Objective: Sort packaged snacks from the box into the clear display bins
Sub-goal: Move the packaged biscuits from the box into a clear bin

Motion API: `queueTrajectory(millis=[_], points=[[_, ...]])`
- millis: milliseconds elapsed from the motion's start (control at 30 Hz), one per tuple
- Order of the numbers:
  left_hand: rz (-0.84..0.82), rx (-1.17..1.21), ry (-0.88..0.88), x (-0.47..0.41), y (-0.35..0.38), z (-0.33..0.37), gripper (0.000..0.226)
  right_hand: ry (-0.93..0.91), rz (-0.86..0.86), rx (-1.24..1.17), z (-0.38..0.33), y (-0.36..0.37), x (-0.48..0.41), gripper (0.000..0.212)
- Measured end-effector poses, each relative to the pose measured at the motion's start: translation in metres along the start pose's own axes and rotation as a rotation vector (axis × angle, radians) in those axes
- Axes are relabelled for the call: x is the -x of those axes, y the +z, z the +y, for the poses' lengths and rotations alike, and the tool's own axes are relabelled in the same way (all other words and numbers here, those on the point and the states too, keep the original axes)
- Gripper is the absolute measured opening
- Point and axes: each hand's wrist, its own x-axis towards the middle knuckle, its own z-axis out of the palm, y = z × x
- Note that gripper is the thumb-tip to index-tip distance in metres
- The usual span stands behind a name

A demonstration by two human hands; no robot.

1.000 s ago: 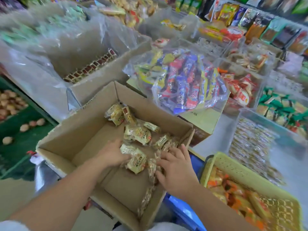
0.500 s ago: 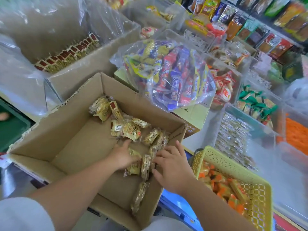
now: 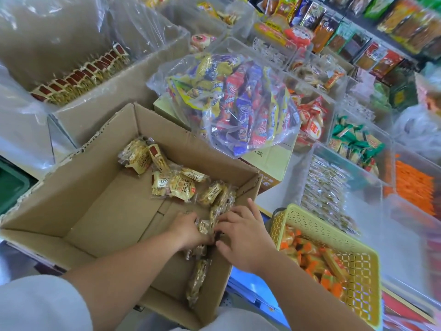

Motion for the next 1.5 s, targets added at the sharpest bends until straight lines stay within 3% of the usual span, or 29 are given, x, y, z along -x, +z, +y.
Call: queueTrajectory(millis=[200,367,533,633,733,867,967,1100,1300,1500], points=[[-0.079,0.071,0.044,0.007,-0.034,-0.010,0.085,-0.010,-0.022,0.017,0.002,-0.001,-0.002,0.045],[-0.013,-0.025,0.203,0.039,-0.078,-0.001,0.068,-0.016,-0.113,0.076,0.003,-0.005,-0.005,0.050],[0.100,0.265,0.270,0.083,-0.109,-0.024,0.053,-0.166,-0.340,0.131,-0.030,-0.015,-0.021,0.034],[0.177,0.473,0.260,0.104,-0.109,-0.042,0.045,-0.206,-0.564,0.046,-0.060,-0.006,-0.029,0.051],[0.218,0.658,0.215,0.117,-0.101,-0.057,0.045,-0.253,-0.782,0.210,-0.076,0.011,-0.034,0.064],[0.254,0.789,0.180,0.126,-0.092,-0.068,0.044,-0.302,-0.916,0.349,-0.085,0.027,-0.040,0.051],[0.273,0.841,0.209,0.132,-0.090,-0.067,0.048,-0.353,-0.886,0.412,-0.089,0.035,-0.041,0.033],[0.365,0.916,0.219,0.142,-0.091,-0.059,0.044,-0.286,-0.715,0.261,-0.081,0.020,-0.044,0.023],[0.590,0.998,0.262,0.158,-0.081,-0.036,0.047,-0.152,-0.197,-0.304,-0.021,-0.048,-0.018,0.031],[0.596,1.027,0.327,0.169,-0.051,0.020,0.046,0.112,0.145,-0.967,0.056,-0.075,0.052,0.032]])
